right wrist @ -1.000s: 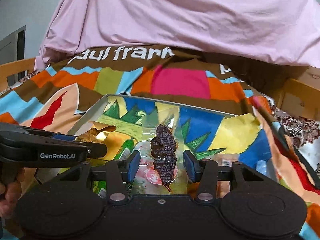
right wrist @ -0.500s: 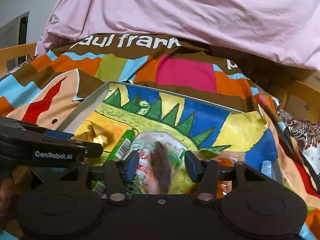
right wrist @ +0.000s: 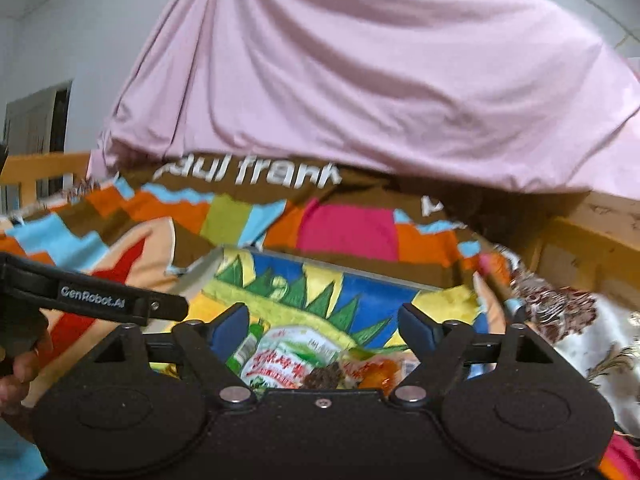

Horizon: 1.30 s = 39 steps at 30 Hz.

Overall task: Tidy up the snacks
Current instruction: 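Lift both tools up and back from the tray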

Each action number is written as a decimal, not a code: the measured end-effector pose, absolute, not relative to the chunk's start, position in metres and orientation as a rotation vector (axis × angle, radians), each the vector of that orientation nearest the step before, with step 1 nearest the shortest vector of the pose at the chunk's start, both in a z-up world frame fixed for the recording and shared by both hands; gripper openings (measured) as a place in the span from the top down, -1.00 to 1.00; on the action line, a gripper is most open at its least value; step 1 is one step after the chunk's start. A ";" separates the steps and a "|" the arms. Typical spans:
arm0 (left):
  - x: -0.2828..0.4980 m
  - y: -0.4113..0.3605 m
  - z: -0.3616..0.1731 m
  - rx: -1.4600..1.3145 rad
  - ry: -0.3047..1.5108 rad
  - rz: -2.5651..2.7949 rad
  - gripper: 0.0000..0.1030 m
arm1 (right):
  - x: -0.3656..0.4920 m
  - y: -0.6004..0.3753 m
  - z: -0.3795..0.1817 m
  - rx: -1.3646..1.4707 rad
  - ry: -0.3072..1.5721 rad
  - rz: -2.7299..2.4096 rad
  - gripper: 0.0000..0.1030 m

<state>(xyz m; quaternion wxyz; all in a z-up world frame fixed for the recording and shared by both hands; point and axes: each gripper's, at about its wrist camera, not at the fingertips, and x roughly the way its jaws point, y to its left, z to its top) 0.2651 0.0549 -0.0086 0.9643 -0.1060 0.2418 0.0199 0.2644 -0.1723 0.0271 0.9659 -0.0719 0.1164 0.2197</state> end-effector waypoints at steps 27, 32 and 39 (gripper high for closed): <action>0.089 -0.021 0.048 -0.158 0.282 -0.014 -0.99 | 0.097 -0.282 0.058 -0.053 0.175 0.355 -0.99; 0.065 -0.032 0.034 -0.173 0.326 -0.011 -0.99 | 0.079 -0.290 0.046 -0.066 0.212 0.347 -0.99; 0.051 -0.042 0.015 -0.146 0.409 -0.028 -0.99 | 0.066 -0.293 0.027 -0.077 0.289 0.337 -0.99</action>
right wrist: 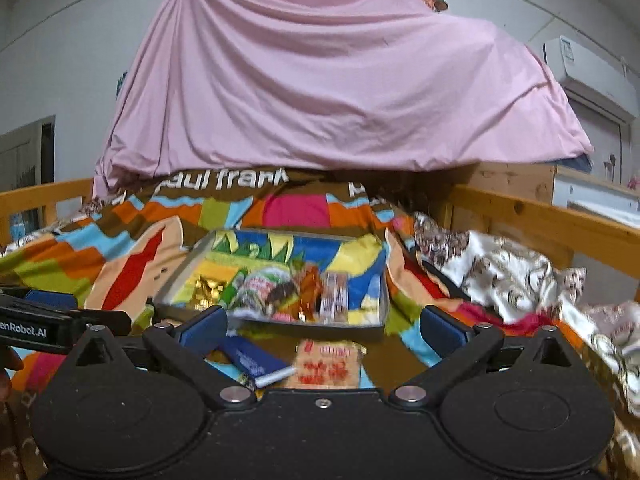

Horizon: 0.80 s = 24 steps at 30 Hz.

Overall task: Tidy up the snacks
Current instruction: 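Lift both tools up and back from the tray, then move both tools above the remaining snacks beside the tray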

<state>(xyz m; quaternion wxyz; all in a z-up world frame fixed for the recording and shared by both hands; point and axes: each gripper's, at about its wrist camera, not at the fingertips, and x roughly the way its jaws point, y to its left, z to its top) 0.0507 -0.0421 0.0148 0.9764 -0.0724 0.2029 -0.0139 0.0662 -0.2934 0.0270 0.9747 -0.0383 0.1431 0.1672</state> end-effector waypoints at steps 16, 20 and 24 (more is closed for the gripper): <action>0.050 -0.053 -0.023 -0.095 0.564 -0.044 -0.99 | 0.066 -0.291 -0.008 -0.122 0.445 0.322 -0.99; 0.051 -0.054 -0.028 -0.096 0.583 -0.044 -0.99 | 0.068 -0.291 -0.011 -0.123 0.460 0.317 -0.99; 0.053 -0.056 -0.032 -0.091 0.602 -0.048 -0.99 | 0.071 -0.293 -0.015 -0.122 0.481 0.309 -0.99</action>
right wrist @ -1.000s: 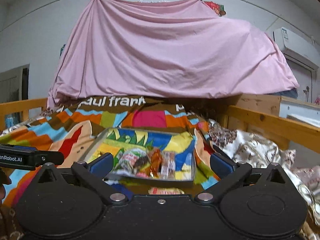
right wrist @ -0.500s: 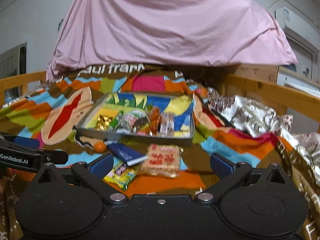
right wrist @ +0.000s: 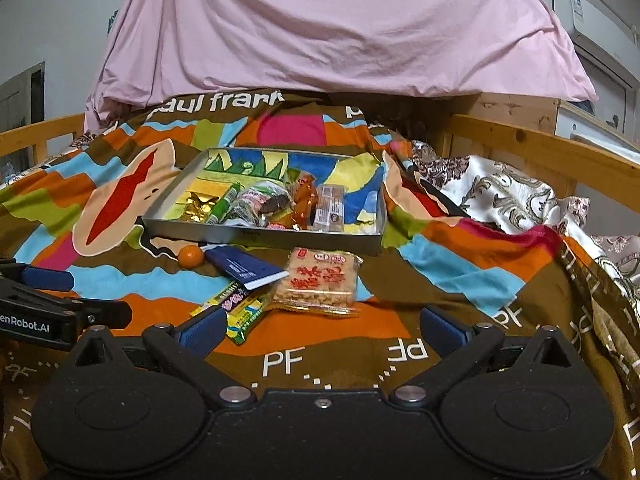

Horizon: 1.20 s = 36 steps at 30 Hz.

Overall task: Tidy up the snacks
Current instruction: 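Move both tools above the remaining snacks beside the tray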

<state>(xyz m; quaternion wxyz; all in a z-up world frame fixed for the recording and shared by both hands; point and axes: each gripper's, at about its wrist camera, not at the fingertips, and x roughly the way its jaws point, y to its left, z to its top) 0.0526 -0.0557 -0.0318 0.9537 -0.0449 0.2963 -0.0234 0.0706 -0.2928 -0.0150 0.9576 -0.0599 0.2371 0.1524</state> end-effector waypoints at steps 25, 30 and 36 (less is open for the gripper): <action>0.058 -0.063 -0.045 -0.069 0.658 -0.068 -0.99 | 0.090 -0.295 -0.033 -0.101 0.606 0.278 -0.99; 0.066 -0.068 -0.049 -0.056 0.680 -0.086 -0.99 | 0.104 -0.293 -0.031 -0.091 0.604 0.274 -0.99; 0.081 -0.077 -0.051 -0.034 0.687 -0.131 -0.99 | 0.136 -0.296 -0.027 -0.096 0.614 0.277 -0.99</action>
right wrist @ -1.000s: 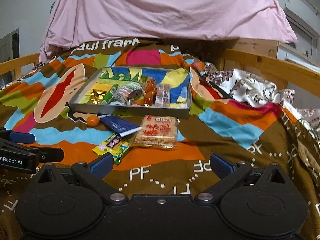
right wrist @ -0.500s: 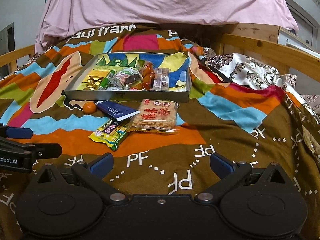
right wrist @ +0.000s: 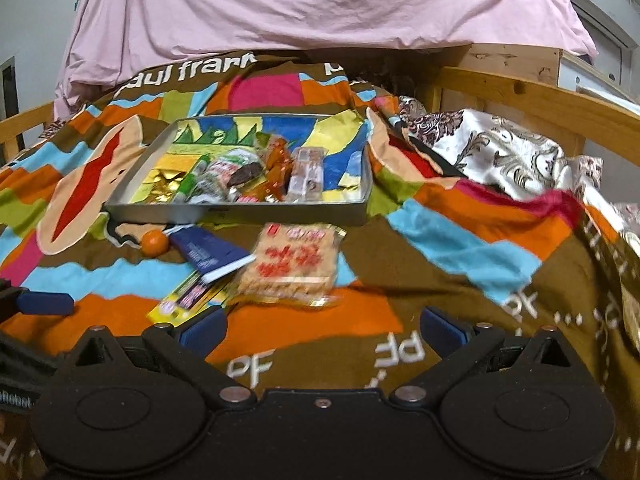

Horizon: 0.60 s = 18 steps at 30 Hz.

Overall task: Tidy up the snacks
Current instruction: 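Move both tools above the remaining snacks beside the tray, then lower the left tool onto the yellow SUSHI biscuit pack while the right tool lowers onto the rice-cake pack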

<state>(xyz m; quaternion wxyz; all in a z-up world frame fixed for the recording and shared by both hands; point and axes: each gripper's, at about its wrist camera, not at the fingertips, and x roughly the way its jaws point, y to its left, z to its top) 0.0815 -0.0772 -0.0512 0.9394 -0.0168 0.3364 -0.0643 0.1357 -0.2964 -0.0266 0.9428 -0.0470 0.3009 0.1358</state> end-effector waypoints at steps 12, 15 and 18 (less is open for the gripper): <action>0.131 -0.098 -0.058 0.055 0.717 -0.302 -0.99 | 0.208 -0.276 -0.034 -0.094 0.769 0.380 -0.99; 0.138 -0.102 -0.061 0.081 0.719 -0.316 -0.98 | 0.214 -0.267 -0.039 -0.121 0.798 0.421 -0.99; 0.144 -0.105 -0.064 0.095 0.726 -0.324 -0.84 | 0.218 -0.262 -0.044 -0.121 0.822 0.440 -0.99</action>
